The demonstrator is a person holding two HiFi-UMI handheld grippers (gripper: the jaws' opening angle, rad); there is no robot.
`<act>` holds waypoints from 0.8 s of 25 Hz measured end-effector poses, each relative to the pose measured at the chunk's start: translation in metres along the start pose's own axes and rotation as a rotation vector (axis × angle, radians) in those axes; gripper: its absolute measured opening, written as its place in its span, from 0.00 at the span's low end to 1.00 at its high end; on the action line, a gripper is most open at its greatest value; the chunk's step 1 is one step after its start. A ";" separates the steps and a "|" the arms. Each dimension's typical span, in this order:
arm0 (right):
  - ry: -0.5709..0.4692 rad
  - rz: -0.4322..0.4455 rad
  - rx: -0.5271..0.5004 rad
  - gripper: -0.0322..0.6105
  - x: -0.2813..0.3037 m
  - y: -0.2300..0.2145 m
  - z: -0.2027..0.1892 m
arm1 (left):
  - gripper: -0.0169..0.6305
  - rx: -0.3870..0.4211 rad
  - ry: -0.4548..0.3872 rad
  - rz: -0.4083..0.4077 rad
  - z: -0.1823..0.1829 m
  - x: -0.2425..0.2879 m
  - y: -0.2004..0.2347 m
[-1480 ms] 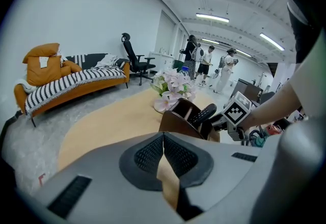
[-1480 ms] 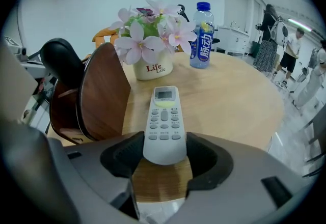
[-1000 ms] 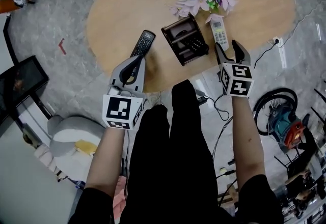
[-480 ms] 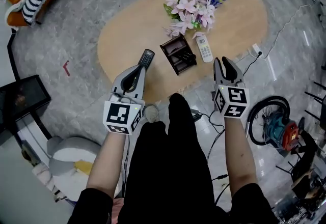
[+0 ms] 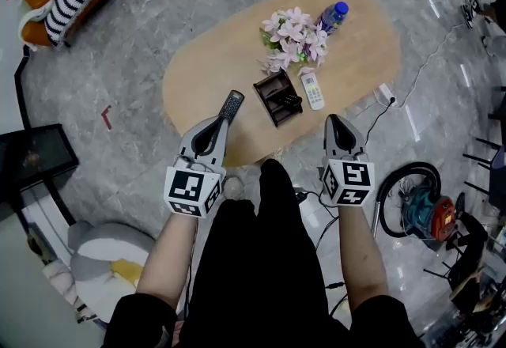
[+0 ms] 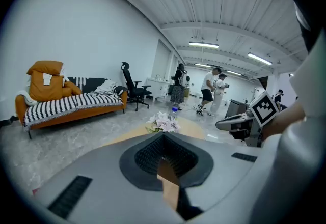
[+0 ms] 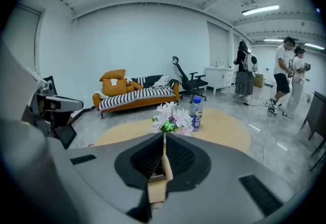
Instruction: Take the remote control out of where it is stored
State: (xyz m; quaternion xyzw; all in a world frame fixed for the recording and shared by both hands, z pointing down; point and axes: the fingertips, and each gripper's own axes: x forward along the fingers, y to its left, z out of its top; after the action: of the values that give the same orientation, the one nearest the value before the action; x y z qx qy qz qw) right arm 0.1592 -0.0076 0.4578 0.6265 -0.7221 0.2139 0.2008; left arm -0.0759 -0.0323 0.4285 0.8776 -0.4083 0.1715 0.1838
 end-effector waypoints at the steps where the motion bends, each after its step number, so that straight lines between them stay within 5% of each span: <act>1: 0.004 0.004 -0.003 0.09 0.000 0.003 0.000 | 0.04 -0.002 -0.004 -0.001 0.001 -0.001 0.000; 16: 0.119 0.106 -0.049 0.09 0.034 0.024 -0.023 | 0.04 -0.026 0.015 0.030 -0.015 -0.001 0.019; 20: 0.208 0.190 -0.111 0.25 0.055 0.038 -0.041 | 0.04 -0.051 0.025 0.051 -0.022 0.002 0.027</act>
State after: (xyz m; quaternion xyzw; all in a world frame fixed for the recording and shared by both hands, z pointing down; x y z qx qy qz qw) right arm 0.1153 -0.0254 0.5200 0.5179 -0.7640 0.2554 0.2879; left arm -0.0996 -0.0393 0.4538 0.8596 -0.4325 0.1767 0.2069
